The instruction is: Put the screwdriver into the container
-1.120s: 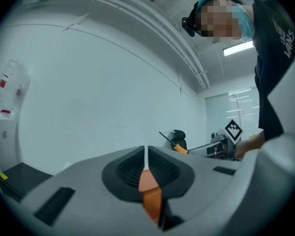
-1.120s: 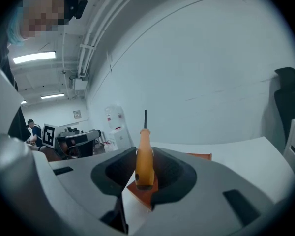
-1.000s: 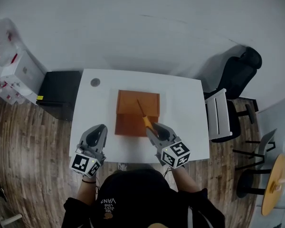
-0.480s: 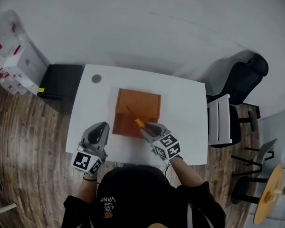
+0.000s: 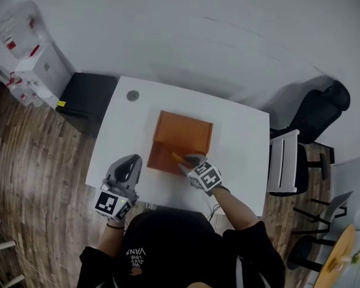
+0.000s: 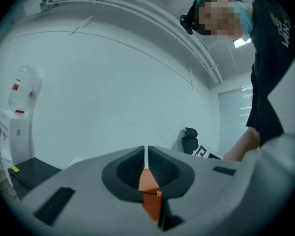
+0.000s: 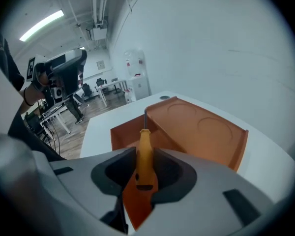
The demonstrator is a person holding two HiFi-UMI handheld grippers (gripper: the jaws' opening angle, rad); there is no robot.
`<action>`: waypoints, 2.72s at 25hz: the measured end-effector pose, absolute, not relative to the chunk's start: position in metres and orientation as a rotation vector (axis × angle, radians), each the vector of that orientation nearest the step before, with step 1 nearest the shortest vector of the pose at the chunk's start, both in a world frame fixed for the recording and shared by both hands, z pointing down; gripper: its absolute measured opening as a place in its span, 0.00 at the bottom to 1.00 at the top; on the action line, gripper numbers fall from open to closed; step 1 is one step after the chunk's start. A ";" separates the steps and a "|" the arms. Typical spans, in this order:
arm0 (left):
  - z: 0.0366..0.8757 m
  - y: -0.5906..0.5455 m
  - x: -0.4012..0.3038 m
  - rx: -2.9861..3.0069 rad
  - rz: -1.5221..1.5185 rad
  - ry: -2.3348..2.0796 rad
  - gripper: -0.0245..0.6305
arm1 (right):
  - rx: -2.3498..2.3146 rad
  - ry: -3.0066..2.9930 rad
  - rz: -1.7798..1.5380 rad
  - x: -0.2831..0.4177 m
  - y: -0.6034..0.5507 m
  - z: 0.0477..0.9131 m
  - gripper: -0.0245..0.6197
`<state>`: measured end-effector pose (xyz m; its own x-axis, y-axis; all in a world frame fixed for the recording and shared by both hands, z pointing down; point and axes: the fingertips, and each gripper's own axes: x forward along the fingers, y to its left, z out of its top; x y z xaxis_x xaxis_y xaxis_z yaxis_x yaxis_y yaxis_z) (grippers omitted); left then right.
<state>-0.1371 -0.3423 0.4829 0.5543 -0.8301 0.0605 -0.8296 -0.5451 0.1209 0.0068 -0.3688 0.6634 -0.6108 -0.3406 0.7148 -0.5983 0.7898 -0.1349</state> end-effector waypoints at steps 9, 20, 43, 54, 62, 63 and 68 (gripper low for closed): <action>0.484 -0.340 -0.141 2.631 -0.016 -1.438 0.08 | 0.603 -2.164 0.486 -0.001 -0.373 0.692 0.22; 0.492 -0.338 -0.144 2.606 0.008 -1.448 0.08 | 0.550 -1.976 0.473 -0.001 -0.372 0.718 0.22; 0.495 -0.337 -0.141 2.645 0.003 -1.398 0.08 | 0.582 -2.032 0.459 -0.008 -0.371 0.709 0.29; 0.490 -0.341 -0.134 2.656 0.002 -1.358 0.08 | 0.894 -2.287 0.395 -0.002 -0.388 0.617 0.16; 0.477 -0.346 -0.127 2.688 -0.043 -1.323 0.08 | 1.059 -2.434 0.339 0.004 -0.389 0.551 0.09; 0.476 -0.346 -0.126 2.694 -0.042 -1.321 0.08 | 1.078 -2.448 0.330 0.005 -0.388 0.544 0.08; 0.468 -0.346 -0.124 2.709 -0.062 -1.315 0.08 | 1.160 -2.522 0.290 0.011 -0.382 0.507 0.07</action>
<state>-0.1244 -0.3457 0.4676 0.6198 -0.7845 0.0198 -0.7792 -0.6122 0.1341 0.0109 -0.3817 0.5069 -0.6045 -0.6926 0.3936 -0.7638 0.6442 -0.0394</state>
